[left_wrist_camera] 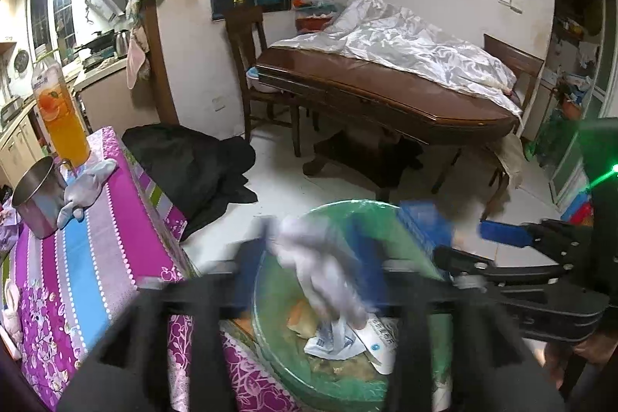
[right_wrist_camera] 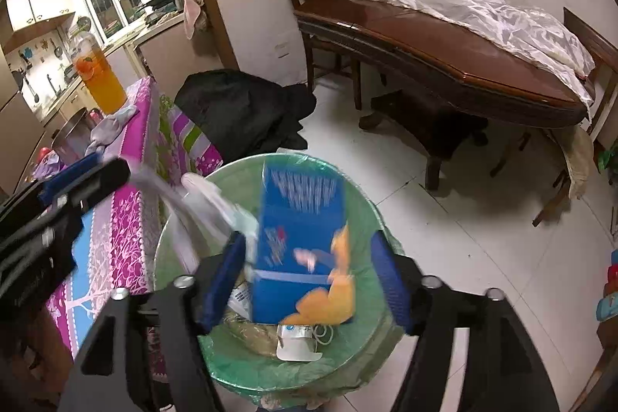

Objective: Collect trash

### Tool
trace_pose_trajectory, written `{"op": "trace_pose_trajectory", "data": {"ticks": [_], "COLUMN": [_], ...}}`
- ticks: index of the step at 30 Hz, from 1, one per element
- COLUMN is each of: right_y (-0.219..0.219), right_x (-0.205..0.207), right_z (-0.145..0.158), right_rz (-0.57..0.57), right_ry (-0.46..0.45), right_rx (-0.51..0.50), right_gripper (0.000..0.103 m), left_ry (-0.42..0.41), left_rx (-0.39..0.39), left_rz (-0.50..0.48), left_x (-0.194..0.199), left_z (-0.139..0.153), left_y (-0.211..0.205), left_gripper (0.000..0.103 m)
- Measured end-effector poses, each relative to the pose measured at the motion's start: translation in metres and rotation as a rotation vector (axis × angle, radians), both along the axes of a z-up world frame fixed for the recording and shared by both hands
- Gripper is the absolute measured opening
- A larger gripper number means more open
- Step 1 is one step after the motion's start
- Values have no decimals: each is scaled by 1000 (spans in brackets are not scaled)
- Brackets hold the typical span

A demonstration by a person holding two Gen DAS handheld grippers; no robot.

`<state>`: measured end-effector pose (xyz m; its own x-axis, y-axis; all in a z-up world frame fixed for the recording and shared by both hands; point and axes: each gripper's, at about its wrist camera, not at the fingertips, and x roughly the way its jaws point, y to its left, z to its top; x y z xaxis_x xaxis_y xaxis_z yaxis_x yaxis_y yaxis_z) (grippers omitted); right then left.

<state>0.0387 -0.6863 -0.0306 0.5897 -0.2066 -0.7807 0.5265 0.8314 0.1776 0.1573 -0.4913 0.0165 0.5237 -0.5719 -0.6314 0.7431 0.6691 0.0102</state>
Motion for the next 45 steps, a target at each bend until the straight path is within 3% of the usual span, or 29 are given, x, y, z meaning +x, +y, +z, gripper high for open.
{"op": "trace_pose_trajectory", "data": {"ticks": [19, 22, 24, 28, 36, 45], "right_y": [-2, 4, 12, 39, 105, 191], "right_x": [-11, -15, -21, -32, -24, 37], "right_z": [2, 8, 16, 33, 51, 49], "right_rz": [-19, -18, -13, -1, 90, 315], "right_ry": [-22, -43, -91, -175, -312, -355], "right_rx": [-8, -34, -56, -138, -235, -191], "right_gripper": [75, 78, 86, 92, 93, 93], "left_ry": [16, 14, 15, 12, 19, 15], "left_rx": [-3, -6, -7, -1, -16, -4], "left_rz": [23, 34, 43, 70, 171, 394], "left_x": [4, 5, 7, 12, 30, 67], "left_z": [-3, -2, -2, -5, -7, -11], "left_y": [6, 15, 21, 45, 111, 246], "left_gripper": [68, 68, 68, 68, 68, 68]}}
